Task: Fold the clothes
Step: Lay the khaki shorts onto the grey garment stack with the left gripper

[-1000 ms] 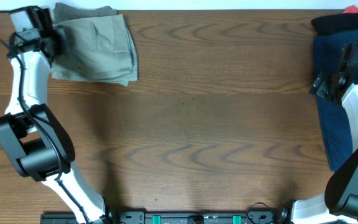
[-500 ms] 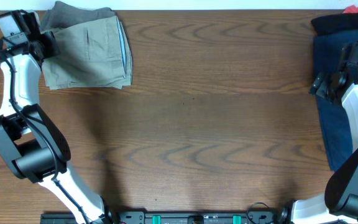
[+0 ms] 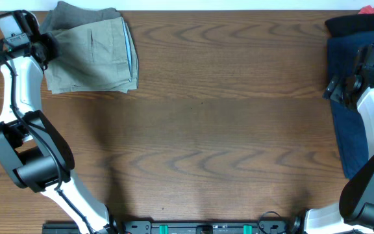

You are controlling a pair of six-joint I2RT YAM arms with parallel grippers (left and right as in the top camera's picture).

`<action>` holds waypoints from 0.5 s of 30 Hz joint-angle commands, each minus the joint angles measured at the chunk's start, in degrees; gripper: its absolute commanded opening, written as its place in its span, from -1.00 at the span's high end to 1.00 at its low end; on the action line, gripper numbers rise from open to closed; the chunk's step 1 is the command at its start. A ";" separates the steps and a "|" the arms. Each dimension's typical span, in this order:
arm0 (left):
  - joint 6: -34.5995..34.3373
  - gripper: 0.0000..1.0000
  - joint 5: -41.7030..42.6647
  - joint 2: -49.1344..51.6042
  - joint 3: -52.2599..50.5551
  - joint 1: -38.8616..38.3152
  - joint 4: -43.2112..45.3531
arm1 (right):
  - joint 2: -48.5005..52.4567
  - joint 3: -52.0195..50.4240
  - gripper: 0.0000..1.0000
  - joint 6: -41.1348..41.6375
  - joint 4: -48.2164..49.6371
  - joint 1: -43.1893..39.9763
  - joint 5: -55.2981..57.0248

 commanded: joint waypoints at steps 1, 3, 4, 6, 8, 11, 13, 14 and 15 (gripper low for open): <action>-1.16 0.74 0.68 -2.19 1.81 -1.09 1.73 | -0.57 -0.04 -0.98 -0.48 -0.07 -0.20 1.01; -1.16 0.85 0.68 -2.27 1.81 -1.75 3.76 | -0.57 -0.04 -0.99 -0.48 -0.07 -0.20 1.01; -1.16 0.87 0.76 -2.27 1.81 -2.12 4.72 | -0.57 -0.04 -0.98 -0.48 -0.07 -0.20 1.01; -1.09 0.88 0.79 -2.05 1.81 -2.97 6.43 | -0.57 -0.04 -0.99 -0.48 -0.07 -0.15 1.01; -1.07 0.88 0.79 -1.42 1.81 -3.48 7.69 | -0.57 -0.04 -0.98 -0.48 -0.07 -0.15 1.01; -0.72 0.88 0.33 0.24 1.79 -3.58 9.18 | -0.57 -0.04 -0.98 -0.48 -0.07 -0.15 1.01; -0.70 0.88 -1.29 2.19 1.79 -3.39 10.03 | -0.57 -0.04 -0.99 -0.48 -0.07 -0.15 1.01; -0.70 0.88 -1.99 3.41 1.79 -3.19 10.36 | -0.57 -0.04 -0.98 -0.48 -0.07 -0.15 1.01; -0.68 0.88 -2.47 4.52 1.79 -3.04 10.38 | -0.57 -0.04 -0.99 -0.48 -0.07 -0.15 1.01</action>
